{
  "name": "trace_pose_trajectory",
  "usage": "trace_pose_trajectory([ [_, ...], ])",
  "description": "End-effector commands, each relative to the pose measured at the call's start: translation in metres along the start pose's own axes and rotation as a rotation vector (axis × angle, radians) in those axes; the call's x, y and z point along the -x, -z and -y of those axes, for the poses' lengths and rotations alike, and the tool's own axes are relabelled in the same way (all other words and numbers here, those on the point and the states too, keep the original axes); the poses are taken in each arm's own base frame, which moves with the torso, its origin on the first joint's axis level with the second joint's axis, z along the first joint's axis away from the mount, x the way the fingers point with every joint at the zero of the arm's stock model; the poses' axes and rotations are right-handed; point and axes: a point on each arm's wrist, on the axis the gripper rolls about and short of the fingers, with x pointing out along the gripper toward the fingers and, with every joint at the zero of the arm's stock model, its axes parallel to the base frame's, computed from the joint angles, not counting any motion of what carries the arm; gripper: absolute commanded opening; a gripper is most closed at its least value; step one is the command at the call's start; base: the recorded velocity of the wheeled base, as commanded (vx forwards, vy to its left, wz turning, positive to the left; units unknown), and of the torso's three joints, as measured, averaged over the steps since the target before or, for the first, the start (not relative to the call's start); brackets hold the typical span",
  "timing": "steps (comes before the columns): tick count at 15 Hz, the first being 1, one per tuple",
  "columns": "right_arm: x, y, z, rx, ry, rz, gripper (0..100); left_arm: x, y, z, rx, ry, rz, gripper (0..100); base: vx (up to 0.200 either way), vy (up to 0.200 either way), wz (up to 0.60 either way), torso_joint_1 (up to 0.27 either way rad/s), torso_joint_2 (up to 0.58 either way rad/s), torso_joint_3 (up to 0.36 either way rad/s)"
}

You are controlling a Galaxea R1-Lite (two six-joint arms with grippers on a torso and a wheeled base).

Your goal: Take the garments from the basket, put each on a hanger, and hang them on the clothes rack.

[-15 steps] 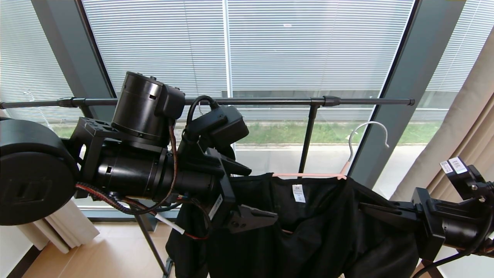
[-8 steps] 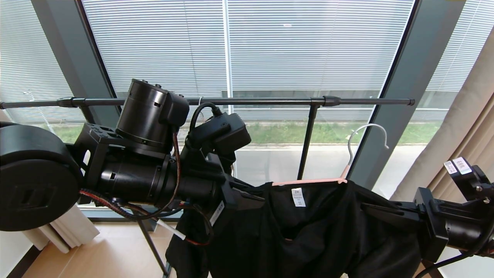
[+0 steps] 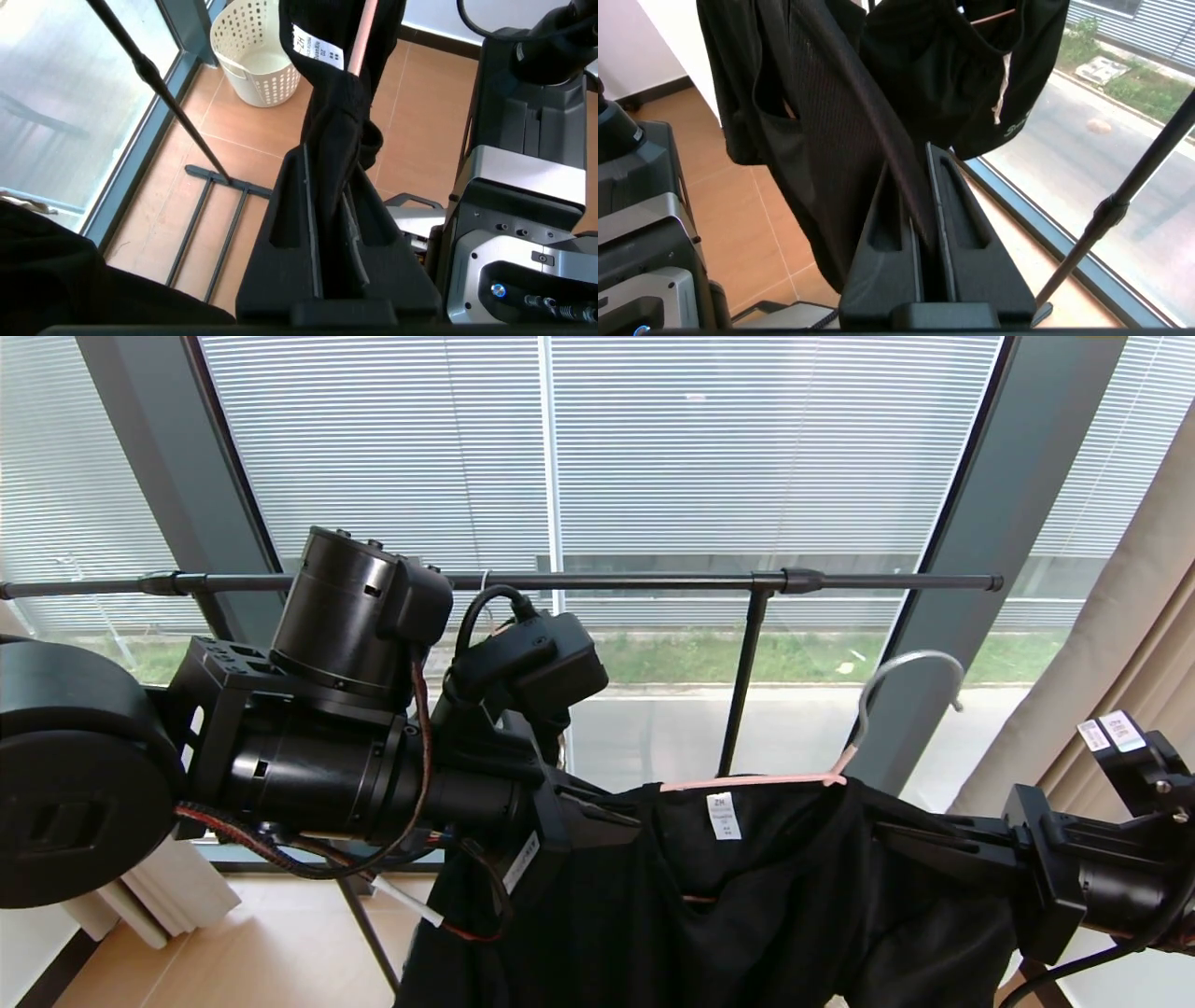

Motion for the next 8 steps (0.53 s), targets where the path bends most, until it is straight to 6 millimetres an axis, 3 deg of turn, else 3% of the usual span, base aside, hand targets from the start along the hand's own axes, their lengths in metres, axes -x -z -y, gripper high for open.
trace_pose_trajectory([
  [1,0.000,0.000,0.000,-0.001,0.001,-0.001,100,0.002,0.001,0.001,0.000,-0.003,0.004,0,0.000,0.000,0.00,0.000,0.00,0.000],
  [8,0.017,-0.007,0.004,0.031,0.045,0.038,100,0.024,0.004,0.001,0.007,-0.048,0.036,0,0.000,0.000,0.00,0.000,0.00,0.000],
])
